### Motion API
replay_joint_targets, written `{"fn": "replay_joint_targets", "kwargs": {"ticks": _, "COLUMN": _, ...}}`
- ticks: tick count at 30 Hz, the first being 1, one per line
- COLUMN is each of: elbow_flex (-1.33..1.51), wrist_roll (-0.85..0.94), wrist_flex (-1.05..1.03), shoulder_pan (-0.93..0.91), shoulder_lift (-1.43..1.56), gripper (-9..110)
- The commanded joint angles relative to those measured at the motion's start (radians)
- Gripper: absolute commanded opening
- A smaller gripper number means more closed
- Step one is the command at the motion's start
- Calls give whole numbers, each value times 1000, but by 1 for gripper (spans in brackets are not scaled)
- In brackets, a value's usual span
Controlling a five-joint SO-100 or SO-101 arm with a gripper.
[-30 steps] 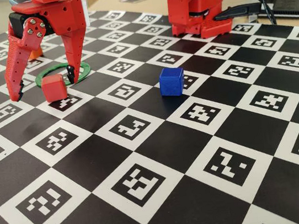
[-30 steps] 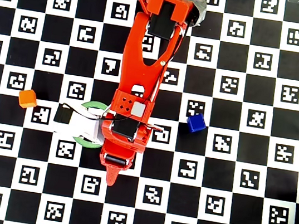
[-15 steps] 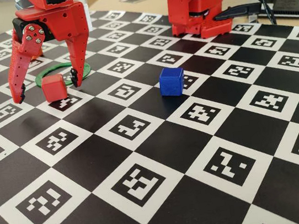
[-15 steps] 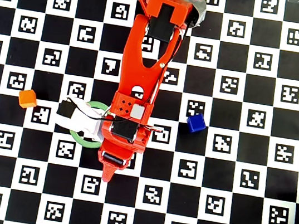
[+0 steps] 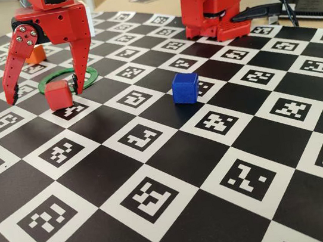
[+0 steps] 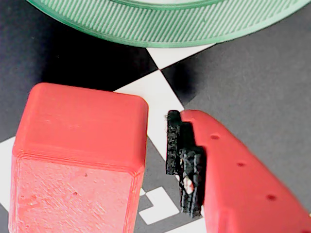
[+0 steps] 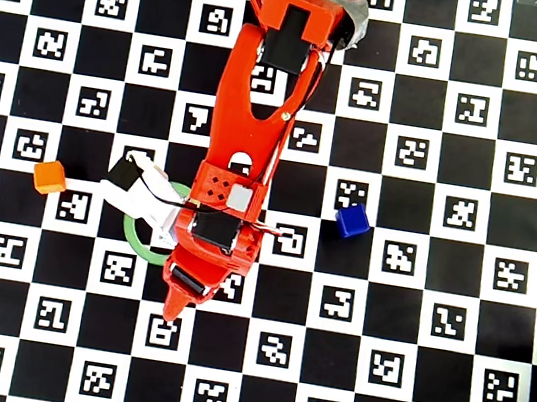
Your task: Grab the red cube then put it in the green circle then put the blue cube on top and finally the orange cube on top
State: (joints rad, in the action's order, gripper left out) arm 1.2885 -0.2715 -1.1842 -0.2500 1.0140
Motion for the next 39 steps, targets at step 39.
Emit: {"fn": "replay_joint_targets", "kwargs": {"ticks": 39, "elbow_flex": -91, "wrist_roll": -114, "wrist_flex": 55, "shoulder_pan": 31, "shoulder_lift": 3, "gripper": 42}}
